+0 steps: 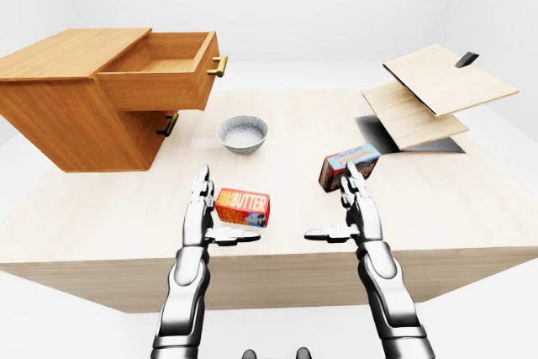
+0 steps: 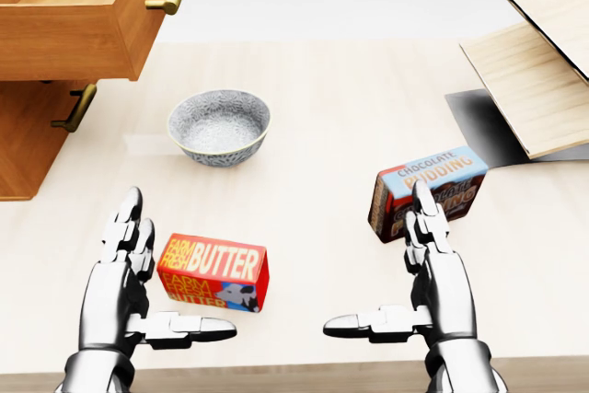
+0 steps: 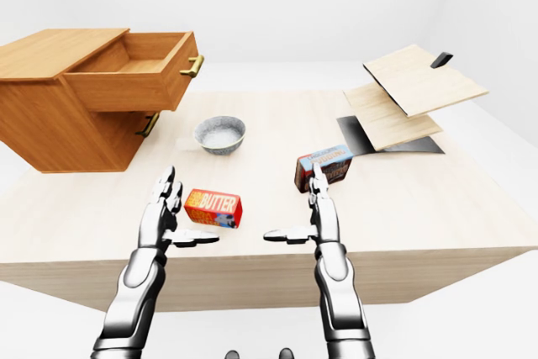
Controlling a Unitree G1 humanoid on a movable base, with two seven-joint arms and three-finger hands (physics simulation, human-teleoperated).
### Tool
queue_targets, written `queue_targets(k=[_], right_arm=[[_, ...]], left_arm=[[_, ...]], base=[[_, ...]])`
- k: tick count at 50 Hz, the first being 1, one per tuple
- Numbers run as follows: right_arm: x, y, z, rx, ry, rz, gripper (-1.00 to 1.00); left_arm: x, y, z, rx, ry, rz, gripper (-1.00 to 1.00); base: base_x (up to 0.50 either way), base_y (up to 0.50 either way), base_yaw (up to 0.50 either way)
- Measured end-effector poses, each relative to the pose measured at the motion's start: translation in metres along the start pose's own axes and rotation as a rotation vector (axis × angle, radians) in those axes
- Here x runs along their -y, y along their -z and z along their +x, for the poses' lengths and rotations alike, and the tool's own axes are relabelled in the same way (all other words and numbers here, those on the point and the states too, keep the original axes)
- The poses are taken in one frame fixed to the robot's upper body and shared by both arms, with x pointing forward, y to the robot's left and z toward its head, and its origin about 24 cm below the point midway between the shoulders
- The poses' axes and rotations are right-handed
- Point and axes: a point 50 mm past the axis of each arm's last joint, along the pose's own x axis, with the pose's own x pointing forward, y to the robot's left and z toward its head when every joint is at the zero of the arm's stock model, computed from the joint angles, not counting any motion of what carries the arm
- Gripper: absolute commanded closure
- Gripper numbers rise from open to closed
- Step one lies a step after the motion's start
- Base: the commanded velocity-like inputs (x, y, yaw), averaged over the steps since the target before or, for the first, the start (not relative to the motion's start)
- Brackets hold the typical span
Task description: Close the top drawer of the cabinet.
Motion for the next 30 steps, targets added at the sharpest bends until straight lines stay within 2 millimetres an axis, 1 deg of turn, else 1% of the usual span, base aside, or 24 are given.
queue_targets(k=[13,18,23,25,30], right_arm=[[0.003,-0.002,0.0,0.003,-0.012,-0.001,-1.0],[0.003,-0.008,0.002,0.013,-0.016,-0.002,-1.0],[0.002,-0.022,0.009,0.04,-0.019,-0.007,-1.0],[0.002,-0.03,0.013,0.071,-0.022,-0.01,-1.0],[0.0,-0.058,0.022,0.179,-0.03,-0.018,-1.0]], left_arm=[[-0.006,-0.001,0.001,0.002,-0.002,0.0,-1.0],[-0.008,-0.007,0.004,0.011,-0.004,-0.001,-1.0],[-0.01,-0.019,0.011,0.033,-0.005,0.002,-1.0],[-0.011,-0.026,0.016,0.048,-0.005,0.004,-1.0],[-0.013,-0.052,0.026,0.151,-0.001,0.013,-1.0]], base=[[0.0,0.0,0.0],[0.0,0.0,0.0],[0.0,0.0,0.0],[0.0,0.0,0.0],[0.0,0.0,0.0]])
